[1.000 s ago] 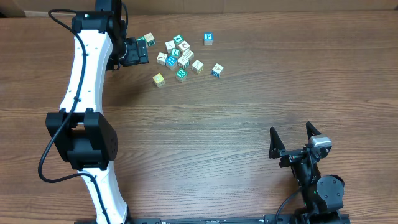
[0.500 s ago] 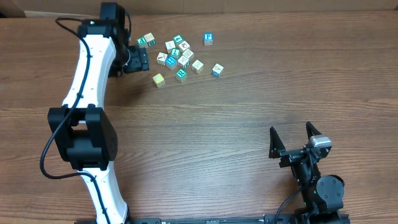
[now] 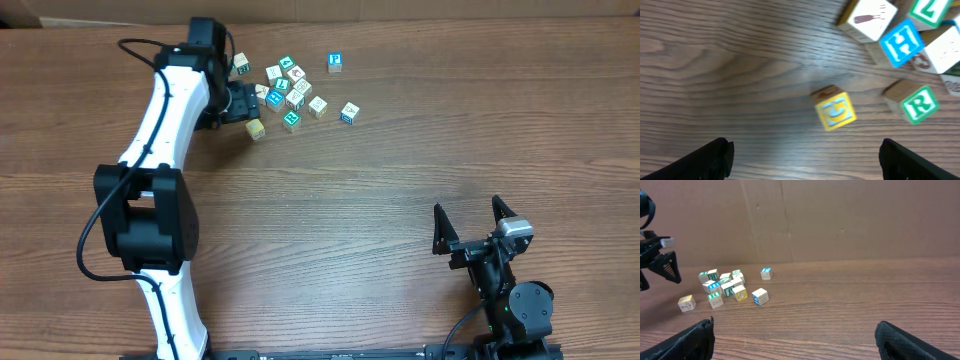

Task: Form a horizontal line
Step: 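Lower the left gripper onto the yellow block and close on it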

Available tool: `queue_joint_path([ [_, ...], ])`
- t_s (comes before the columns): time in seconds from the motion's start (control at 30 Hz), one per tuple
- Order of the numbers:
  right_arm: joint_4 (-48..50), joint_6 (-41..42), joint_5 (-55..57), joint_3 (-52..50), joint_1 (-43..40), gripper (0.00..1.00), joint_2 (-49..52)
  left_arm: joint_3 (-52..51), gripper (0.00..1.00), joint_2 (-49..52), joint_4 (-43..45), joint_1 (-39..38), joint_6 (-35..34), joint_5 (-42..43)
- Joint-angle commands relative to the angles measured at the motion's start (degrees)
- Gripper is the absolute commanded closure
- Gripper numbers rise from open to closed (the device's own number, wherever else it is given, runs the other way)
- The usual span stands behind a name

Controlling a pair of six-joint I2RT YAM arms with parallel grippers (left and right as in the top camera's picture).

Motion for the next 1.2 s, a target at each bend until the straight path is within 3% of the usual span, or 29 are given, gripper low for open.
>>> queue_joint_path([
  [0.0,0.31,0.39,-0.33,-0.59,-0.17,0.00,-0.55,-0.83,0.10,0.72,1.16,-1.95,-5.88,-2.08],
  [0.23,0.31,0.39,-0.33,-0.59,-0.17,0.00,-0.55,-4.00,0.12,0.72,5.27,-4.13,-10.05,-6.12],
  [0.47,0.31,0.39,-0.31,-0.59,-0.17,0.00,-0.55,-5.49,0.36,0.72,7.26,-4.22,-11.69,-6.05],
  [1.17,0.31,0.39,-0.31,-0.59,-0.17,0.00,-0.55,-12.66,0.38,0.74,18.12,-4.90,-13.64,-5.49],
])
